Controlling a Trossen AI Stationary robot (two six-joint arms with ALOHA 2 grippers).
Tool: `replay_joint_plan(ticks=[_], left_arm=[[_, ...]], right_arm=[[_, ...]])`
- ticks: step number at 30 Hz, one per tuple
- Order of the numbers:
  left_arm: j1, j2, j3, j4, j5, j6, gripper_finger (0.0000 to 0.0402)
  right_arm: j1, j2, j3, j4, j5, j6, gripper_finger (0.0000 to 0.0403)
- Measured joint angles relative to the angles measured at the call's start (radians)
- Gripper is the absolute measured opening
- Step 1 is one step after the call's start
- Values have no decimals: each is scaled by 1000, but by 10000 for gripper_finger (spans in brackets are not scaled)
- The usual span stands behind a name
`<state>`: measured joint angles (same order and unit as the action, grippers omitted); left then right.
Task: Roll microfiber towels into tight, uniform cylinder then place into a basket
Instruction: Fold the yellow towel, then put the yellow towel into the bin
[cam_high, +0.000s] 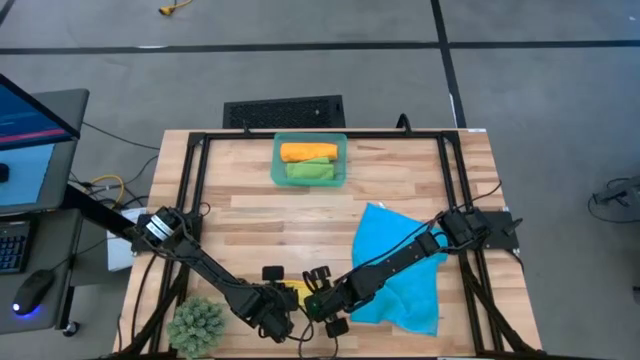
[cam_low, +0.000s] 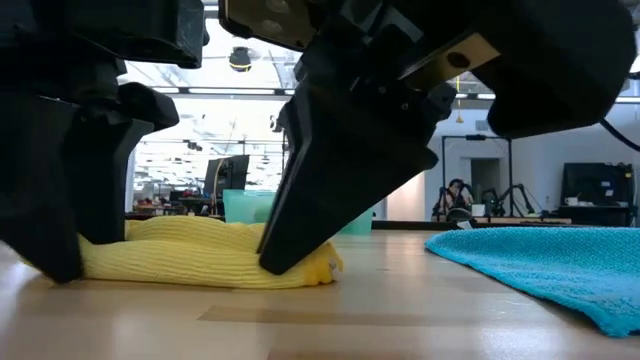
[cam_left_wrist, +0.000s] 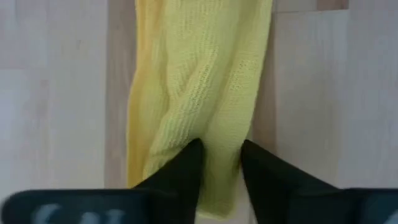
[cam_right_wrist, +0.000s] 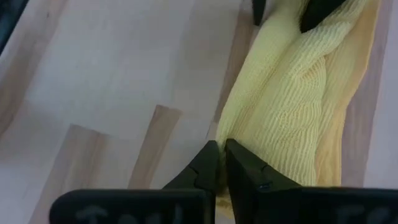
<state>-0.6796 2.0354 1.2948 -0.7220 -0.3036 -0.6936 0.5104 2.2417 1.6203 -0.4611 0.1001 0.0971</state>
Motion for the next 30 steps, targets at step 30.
replay_joint_plan(ticks=[30], left_arm=[[39,-16,17,164,512,-113,7]], right_arm=[[170,-64,5,-69,242,-197,25]])
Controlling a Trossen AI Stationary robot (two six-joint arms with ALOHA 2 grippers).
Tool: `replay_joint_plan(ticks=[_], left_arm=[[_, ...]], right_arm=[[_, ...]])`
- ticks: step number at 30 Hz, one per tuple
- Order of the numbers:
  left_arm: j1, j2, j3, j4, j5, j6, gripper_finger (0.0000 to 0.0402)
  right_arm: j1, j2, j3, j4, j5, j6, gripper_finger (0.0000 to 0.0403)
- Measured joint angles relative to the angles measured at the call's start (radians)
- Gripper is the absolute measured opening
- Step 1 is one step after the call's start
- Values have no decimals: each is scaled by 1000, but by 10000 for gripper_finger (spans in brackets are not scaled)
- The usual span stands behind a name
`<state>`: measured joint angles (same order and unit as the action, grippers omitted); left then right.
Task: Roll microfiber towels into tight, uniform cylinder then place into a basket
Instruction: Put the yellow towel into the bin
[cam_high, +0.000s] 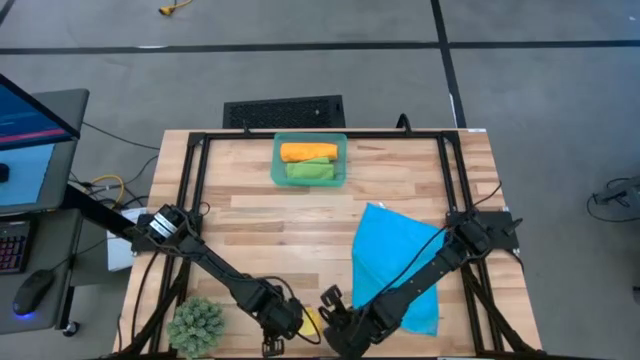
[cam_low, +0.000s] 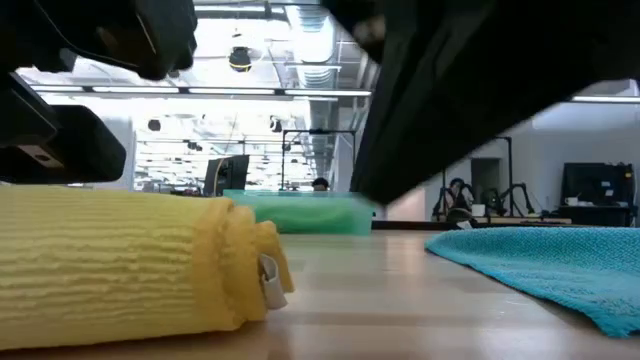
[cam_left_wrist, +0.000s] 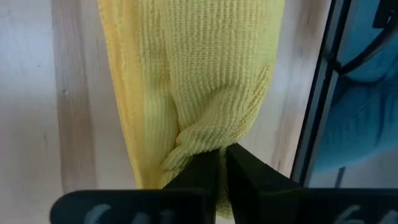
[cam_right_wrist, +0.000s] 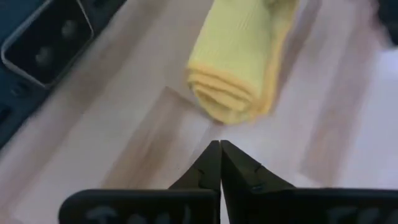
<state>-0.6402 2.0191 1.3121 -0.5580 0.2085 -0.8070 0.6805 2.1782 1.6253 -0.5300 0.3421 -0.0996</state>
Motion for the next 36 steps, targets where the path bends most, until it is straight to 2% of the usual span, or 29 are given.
replay_joint_plan(ticks=[4,9,14,18,21,24,32,36], left_arm=[[27,-32,-6,-10,14,23,7],[71,-74,-8,-3,33,43,7],[100,-77,-42,52,76,39,7],[110,-78,-66,52,74,33,8],[111,-79,-75,57,71,27,8],[111,-80,-76,55,68,28,8],[111,-81,-76,53,67,27,8],[111,-81,-76,53,68,24,8]], right_arm=[[28,0,0,55,80,-155,20],[24,0,0,123,65,-261,25],[-12,0,0,129,48,-217,37],[-48,0,-3,98,-40,-119,57],[-67,0,-17,105,-98,-90,84],[-79,0,-28,128,-111,-86,122],[-105,1,-30,161,-122,-50,252],[-111,24,-29,190,-116,-51,281]])
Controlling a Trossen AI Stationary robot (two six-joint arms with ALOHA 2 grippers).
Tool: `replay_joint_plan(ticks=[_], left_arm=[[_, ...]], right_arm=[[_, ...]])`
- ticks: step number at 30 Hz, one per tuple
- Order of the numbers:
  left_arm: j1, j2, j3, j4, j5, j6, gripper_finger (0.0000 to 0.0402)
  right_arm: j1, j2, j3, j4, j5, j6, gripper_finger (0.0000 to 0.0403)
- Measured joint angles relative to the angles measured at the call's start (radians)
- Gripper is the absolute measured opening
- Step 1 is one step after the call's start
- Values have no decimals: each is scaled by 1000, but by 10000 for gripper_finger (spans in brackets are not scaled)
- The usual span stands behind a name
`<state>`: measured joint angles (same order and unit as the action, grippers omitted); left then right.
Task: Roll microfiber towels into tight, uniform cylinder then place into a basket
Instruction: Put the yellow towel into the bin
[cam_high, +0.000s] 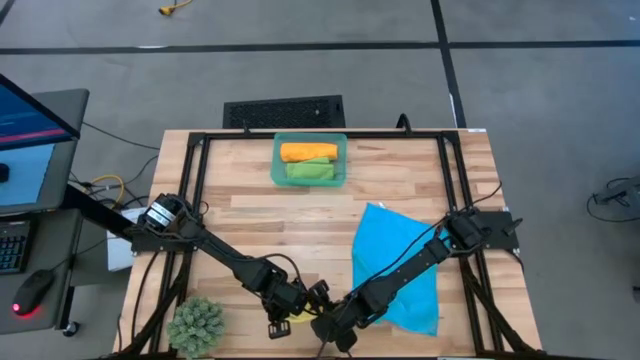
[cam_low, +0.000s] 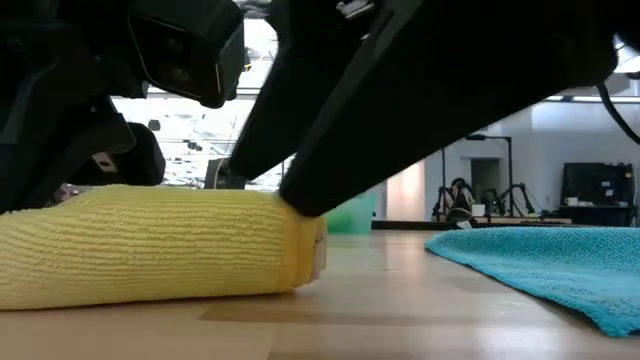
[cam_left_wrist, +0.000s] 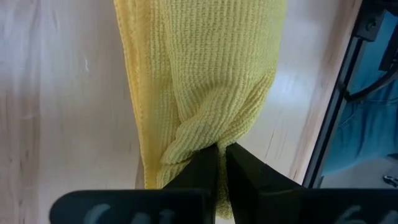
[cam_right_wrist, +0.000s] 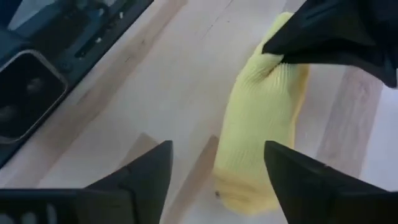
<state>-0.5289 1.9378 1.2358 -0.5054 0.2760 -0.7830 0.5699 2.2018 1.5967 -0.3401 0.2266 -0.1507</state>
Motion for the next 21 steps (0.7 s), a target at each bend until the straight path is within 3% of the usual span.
replay_joint_plan(ticks=[12,16,21], left_arm=[[1,1,0,-7,5,0,8],[1,1,0,-8,6,0,8],[1,0,0,-13,5,0,8]], right_arm=[[-27,73,3,31,63,11,274],[-31,76,3,39,97,12,221],[-53,87,2,39,123,34,112]])
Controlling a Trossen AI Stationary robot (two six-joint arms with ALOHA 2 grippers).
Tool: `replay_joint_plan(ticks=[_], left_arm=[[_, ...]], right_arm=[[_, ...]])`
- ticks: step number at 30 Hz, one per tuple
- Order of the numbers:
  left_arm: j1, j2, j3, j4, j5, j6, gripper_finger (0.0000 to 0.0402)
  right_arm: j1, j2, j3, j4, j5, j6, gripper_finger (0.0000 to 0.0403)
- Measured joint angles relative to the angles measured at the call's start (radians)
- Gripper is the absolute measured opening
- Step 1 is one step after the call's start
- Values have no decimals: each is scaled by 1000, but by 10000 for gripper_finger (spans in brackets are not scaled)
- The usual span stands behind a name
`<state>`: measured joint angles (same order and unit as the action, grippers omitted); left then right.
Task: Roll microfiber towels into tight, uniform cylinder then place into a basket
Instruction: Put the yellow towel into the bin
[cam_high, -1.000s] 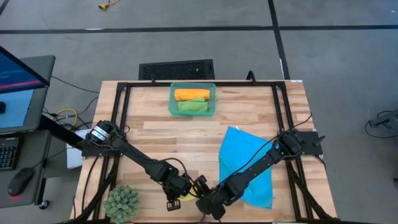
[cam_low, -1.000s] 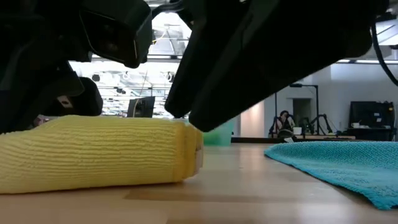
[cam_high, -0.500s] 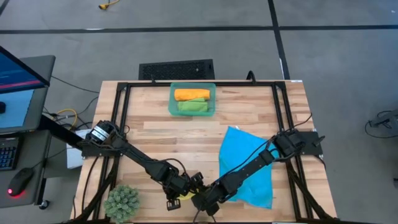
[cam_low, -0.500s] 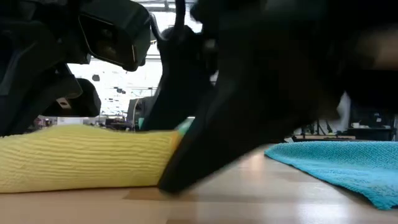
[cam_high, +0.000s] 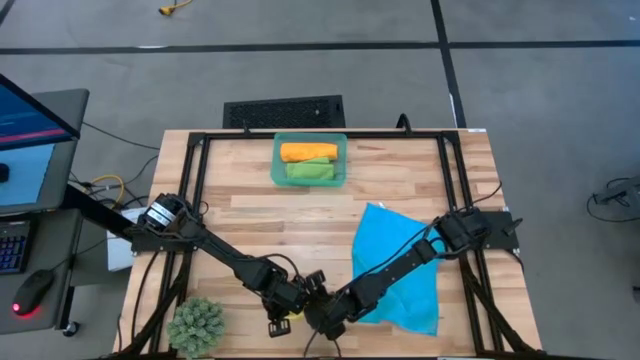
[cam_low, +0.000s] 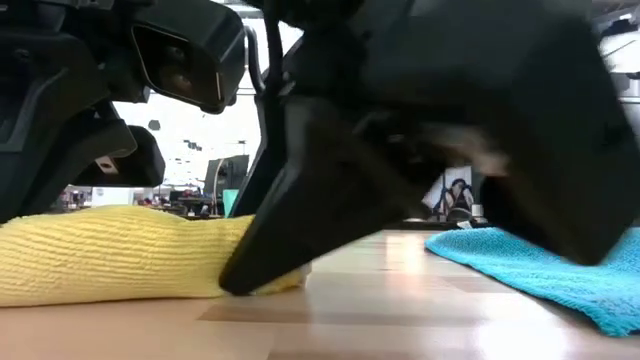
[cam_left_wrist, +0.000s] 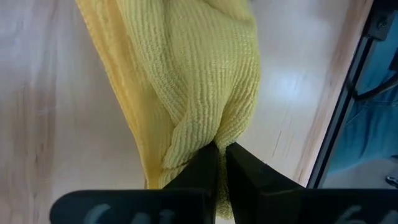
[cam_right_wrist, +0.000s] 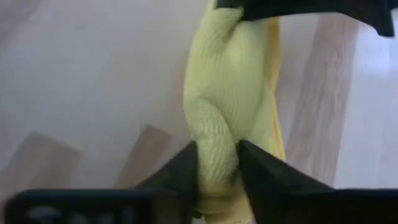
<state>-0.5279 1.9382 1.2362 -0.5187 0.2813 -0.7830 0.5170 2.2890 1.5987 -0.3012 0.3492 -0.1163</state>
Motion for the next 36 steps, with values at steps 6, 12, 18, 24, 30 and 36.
replay_joint_plan(ticks=[6,12,18,24,30,36], left_arm=[[0,-2,3,-26,-1,0,8],[0,-6,4,-60,-31,67,10],[15,-53,3,-161,-169,165,4],[20,-137,2,-242,-295,259,4],[47,-224,1,-345,-429,378,4],[153,-319,2,-428,-480,514,4]], right_arm=[[-5,15,3,2,-5,15,19],[2,15,2,4,16,15,38],[-12,-31,-4,-73,61,15,17],[-42,-93,-5,-113,174,-36,20],[-114,-144,-5,-152,199,-95,18],[-204,-220,-5,-207,201,-133,18]])
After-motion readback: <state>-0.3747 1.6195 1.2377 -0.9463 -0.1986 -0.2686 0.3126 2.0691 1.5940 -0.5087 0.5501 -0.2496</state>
